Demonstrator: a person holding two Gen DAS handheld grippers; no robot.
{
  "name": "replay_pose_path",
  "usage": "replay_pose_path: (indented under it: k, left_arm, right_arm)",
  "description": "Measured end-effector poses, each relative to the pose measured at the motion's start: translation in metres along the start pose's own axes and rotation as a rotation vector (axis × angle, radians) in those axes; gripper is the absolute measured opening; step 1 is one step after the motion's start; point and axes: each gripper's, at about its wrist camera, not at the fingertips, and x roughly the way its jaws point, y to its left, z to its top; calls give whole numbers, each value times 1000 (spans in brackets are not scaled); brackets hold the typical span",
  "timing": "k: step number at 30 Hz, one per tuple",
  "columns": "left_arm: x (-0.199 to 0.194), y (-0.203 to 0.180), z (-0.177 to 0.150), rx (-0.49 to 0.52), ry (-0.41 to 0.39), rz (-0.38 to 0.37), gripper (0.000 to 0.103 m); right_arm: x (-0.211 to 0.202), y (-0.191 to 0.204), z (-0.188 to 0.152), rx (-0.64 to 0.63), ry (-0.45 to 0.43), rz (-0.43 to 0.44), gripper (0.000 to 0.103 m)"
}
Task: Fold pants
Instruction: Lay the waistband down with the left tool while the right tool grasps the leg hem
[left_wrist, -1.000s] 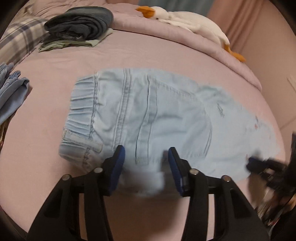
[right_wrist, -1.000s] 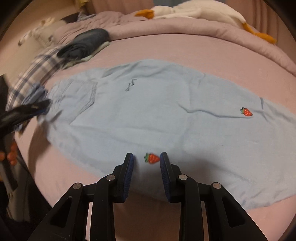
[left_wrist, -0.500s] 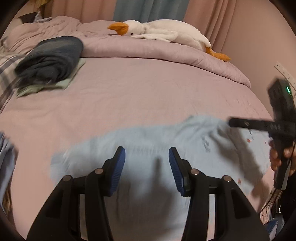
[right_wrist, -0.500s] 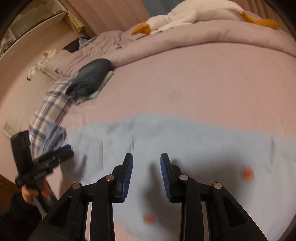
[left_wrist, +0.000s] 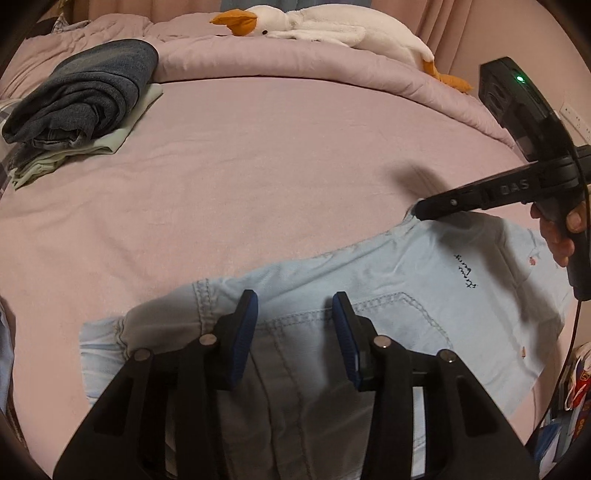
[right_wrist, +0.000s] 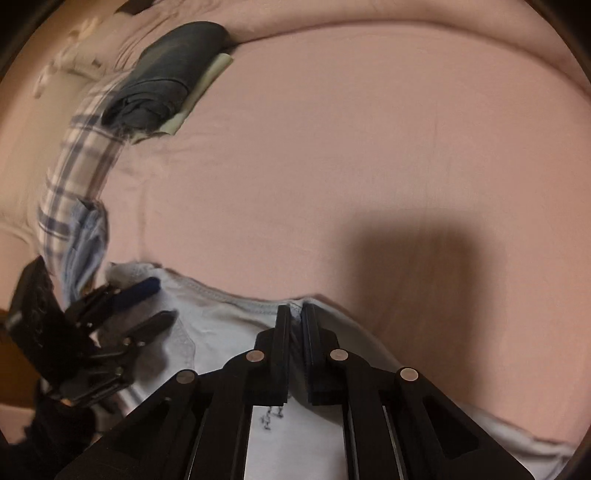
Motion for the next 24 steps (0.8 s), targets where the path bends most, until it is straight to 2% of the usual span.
replay_pose_path:
  k: [3, 7, 9, 11, 13, 15, 16, 18, 22, 24]
  left_arm:
    - [0, -2, -2, 10, -11, 13, 43]
    - [-1, -2, -4, 16, -16, 18, 43]
    - [-1, -3, -5, 19, -21, 23, 44]
    - [0, -3, -5, 20, -25, 27, 44]
    - [0, -4, -5, 25, -28, 35, 44]
    - [0, -5, -5, 30, -26, 43, 44]
    - [1, -6, -4, 31, -24, 47, 44]
    - [2, -7, -4, 28, -17, 58, 44]
    - [5, -10, -2, 35, -11, 93, 44]
    - [6, -13, -2, 39, -11, 116, 44]
  right_arm:
    - [6, 6, -3, -2, -27, -79, 6]
    - [-21, 6, -5, 43, -268, -236, 3]
    - [-44, 1, -21, 110, -329, -130, 4]
    - [-70, 7, -58, 100, -395, -76, 6]
    - [-83, 11, -94, 90, -423, -84, 8]
    - [-91, 5, -146, 106, -421, -112, 11]
    - [-94, -3, -162, 115, -414, -129, 12]
    - [-101, -22, -210, 147, -405, -206, 12]
    - [-134, -97, -292, 384, -448, -278, 12]
    - [-158, -143, -333, 533, -528, -261, 12]
